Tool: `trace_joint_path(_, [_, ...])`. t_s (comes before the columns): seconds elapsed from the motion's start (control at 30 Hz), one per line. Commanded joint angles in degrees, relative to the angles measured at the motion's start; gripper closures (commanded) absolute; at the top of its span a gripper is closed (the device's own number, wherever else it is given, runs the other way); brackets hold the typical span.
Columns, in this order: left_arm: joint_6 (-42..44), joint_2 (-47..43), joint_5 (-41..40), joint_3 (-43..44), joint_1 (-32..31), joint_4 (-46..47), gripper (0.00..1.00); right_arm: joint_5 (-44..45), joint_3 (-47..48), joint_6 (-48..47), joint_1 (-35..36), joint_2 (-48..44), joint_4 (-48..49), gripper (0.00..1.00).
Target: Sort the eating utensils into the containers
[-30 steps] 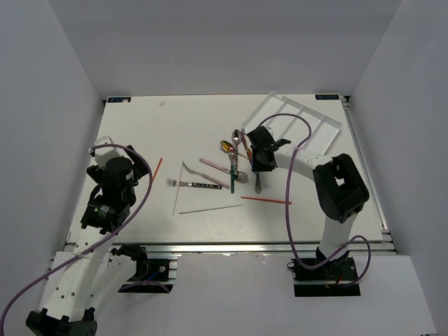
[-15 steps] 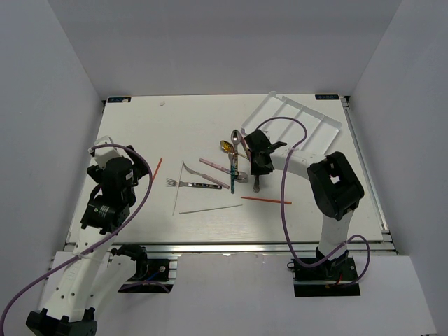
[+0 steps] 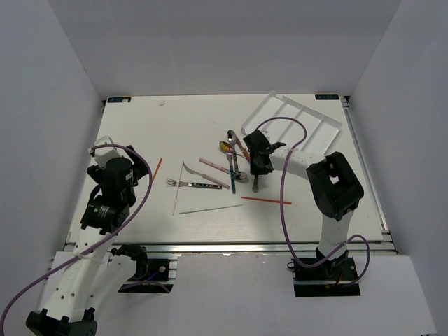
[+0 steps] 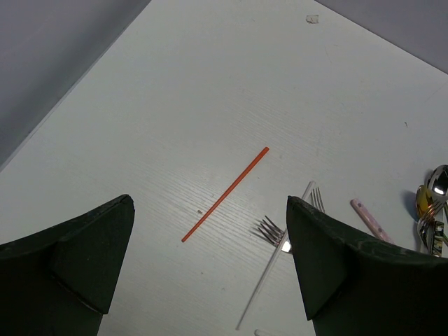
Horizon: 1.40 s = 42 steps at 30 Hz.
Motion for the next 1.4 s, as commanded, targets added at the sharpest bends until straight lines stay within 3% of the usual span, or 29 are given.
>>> trace_joint_path(0.0, [0.44, -0.68, 0.61, 0.10, 0.39, 1.26, 0.02, 1.60, -2.71, 0.70, -0.18, 1.08, -1.42, 0.98])
trace_joint_path(0.3, [0.44, -0.94, 0.61, 0.10, 0.39, 1.26, 0.02, 1.33, -5.26, 2.02, -0.18, -6.57, 1.31, 1.00])
trace_joint_path(0.7, [0.44, -0.86, 0.61, 0.10, 0.39, 1.26, 0.02, 1.69, -4.03, 1.14, -0.27, -9.65, 0.61, 1.00])
trace_joint_path(0.93, [0.44, -0.86, 0.35, 0.10, 0.39, 1.26, 0.02, -0.33, -3.33, 0.61, -1.06, -18.34, -0.01, 1.00])
trace_joint_path(1.1, [0.44, -0.86, 0.35, 0.10, 0.39, 1.17, 0.02, -1.65, 0.00, -1.84, -11.23, -19.67, -0.53, 1.00])
trace_joint_path(1.27, [0.44, -0.77, 0.52, 0.02, 0.39, 1.26, 0.02, -1.83, 5.36, -1.24, -26.33, -14.49, -0.63, 1.00])
trace_joint_path(1.37, [0.44, -0.68, 0.96, 0.10, 0.39, 1.44, 0.02, -2.71, 9.48, -1.06, -30.84, -10.37, 0.51, 1.00])
